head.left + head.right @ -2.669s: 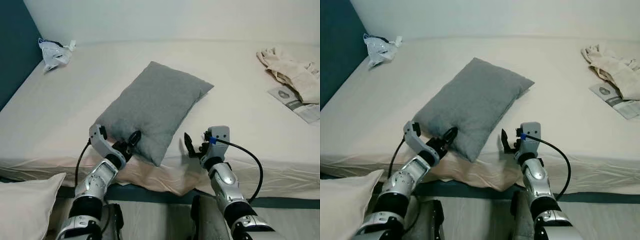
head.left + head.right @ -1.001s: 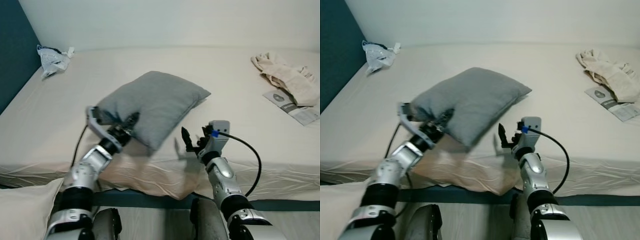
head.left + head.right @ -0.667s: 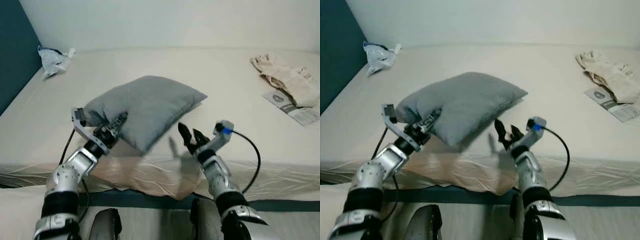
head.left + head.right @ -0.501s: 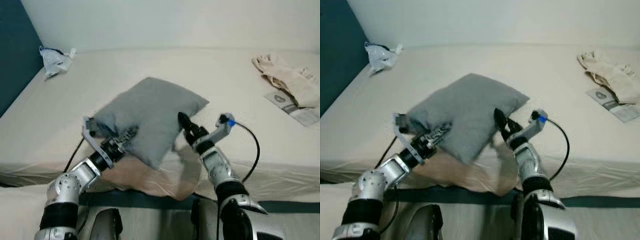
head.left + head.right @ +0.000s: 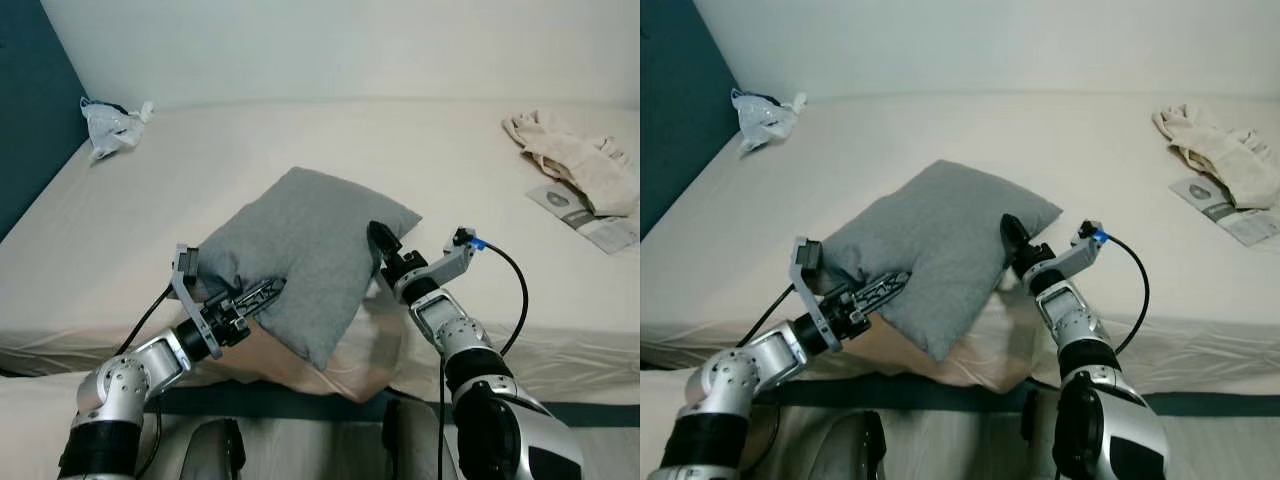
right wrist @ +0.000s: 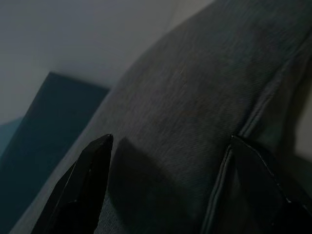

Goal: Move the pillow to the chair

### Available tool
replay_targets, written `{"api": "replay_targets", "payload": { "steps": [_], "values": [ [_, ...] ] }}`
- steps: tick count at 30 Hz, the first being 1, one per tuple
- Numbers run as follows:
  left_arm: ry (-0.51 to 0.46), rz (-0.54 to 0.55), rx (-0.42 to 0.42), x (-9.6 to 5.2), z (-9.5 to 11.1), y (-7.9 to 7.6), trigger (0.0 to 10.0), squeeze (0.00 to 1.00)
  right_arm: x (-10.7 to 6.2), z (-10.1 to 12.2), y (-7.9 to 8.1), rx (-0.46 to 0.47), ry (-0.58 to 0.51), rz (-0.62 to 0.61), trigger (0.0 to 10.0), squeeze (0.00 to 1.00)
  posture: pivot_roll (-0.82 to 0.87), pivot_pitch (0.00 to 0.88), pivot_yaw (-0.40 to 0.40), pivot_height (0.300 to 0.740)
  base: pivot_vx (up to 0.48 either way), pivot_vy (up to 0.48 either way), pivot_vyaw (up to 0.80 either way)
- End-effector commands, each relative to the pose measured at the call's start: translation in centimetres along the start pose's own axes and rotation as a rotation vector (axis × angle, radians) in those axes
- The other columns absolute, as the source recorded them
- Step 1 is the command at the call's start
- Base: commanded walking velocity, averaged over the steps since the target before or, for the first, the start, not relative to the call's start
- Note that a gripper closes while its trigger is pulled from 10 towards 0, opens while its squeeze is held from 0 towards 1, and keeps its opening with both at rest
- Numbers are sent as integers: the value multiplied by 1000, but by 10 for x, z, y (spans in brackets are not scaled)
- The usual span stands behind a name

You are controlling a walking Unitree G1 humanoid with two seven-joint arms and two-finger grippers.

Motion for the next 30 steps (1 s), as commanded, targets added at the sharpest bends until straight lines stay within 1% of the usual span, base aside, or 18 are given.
{"api": "replay_targets", "payload": {
  "steps": [1, 6, 8, 9, 10, 11, 12, 13, 14, 16, 18, 24, 28, 30],
  "values": [
    [47, -83, 2, 2, -5, -11, 0, 0, 0, -20, 5, 12, 96, 31, 10000, 0, 73, 75, 29, 544, 0, 0, 0],
    [78, -66, 8, 3, -9, -9, 0, 0, 1, -29, 12, 19, 158, 88, 10000, 0, 73, 75, 31, 544, 0, 0, 0],
    [91, -58, 12, 3, -10, -8, 0, 0, 0, -32, 16, -14, 177, 128, 10000, 0, 73, 76, 32, 544, 0, 0, 0],
    [91, -58, 12, 3, -10, -8, 0, 0, 0, -32, 16, -14, 177, 128, 10000, 0, 73, 76, 32, 544, 0, 0, 0],
    [97, -48, 17, 4, -12, -7, 0, 0, 0, -33, 18, -25, 173, 154, 10000, 0, 74, 76, 31, 544, 0, 0, 0],
    [102, -40, 22, 4, -12, -6, 0, 0, 0, -32, 20, -33, 161, 177, 9333, 0, 74, 76, 31, 544, 0, 0, 0],
    [105, -31, 27, 5, -13, -5, 0, 0, 1, -30, 22, -37, 146, 189, 3569, 0, 73, 75, 31, 544, 0, 0, 0],
    [105, -31, 27, 5, -13, -5, 0, 0, 1, -30, 22, -37, 146, 189, 3569, 0, 73, 75, 31, 544, 0, 0, 0],
    [106, -19, 31, 5, -14, -3, 0, 0, 1, -28, 22, -34, 129, 196, 0, 0, 73, 75, 31, 544, 0, 0, 0],
    [103, 49, 66, 5, -16, 6, 0, 0, 1, -25, 23, -74, 107, 207, 0, 0, 72, 74, 31, 544, 0, 0, 0],
    [104, 91, 82, 5, -17, 13, 0, 0, 0, -25, 22, -108, 100, 209, 0, 0, 69, 73, 31, 544, 0, 0, 0],
    [97, 100, 83, 5, -18, 15, 0, 0, -1, -21, 20, -129, 45, 189, 0, 0, 67, 74, 29, 544, 0, 0, 0],
    [93, 109, 89, 5, -18, 16, 0, 0, -1, -20, 20, -142, 33, 183, 0, 0, 65, 76, 28, 544, 0, 0, 0],
    [90, 127, 101, 5, -19, 19, 0, 0, -1, -20, 20, -174, 28, 173, 0, 0, 65, 76, 26, 544, 0, 0, 0]
  ]
}}
Point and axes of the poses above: a point about 5 cm out from each wrist's last joint towards the gripper, its own x axis pointing out of the wrist towards the gripper, its own z axis along the axis of the wrist's last joint, y = z × x, the point moved 2 cm from there along x, pointing out of the wrist towards the gripper, and after that the axes turned 14 degrees about -x, right-handed, at the moved point
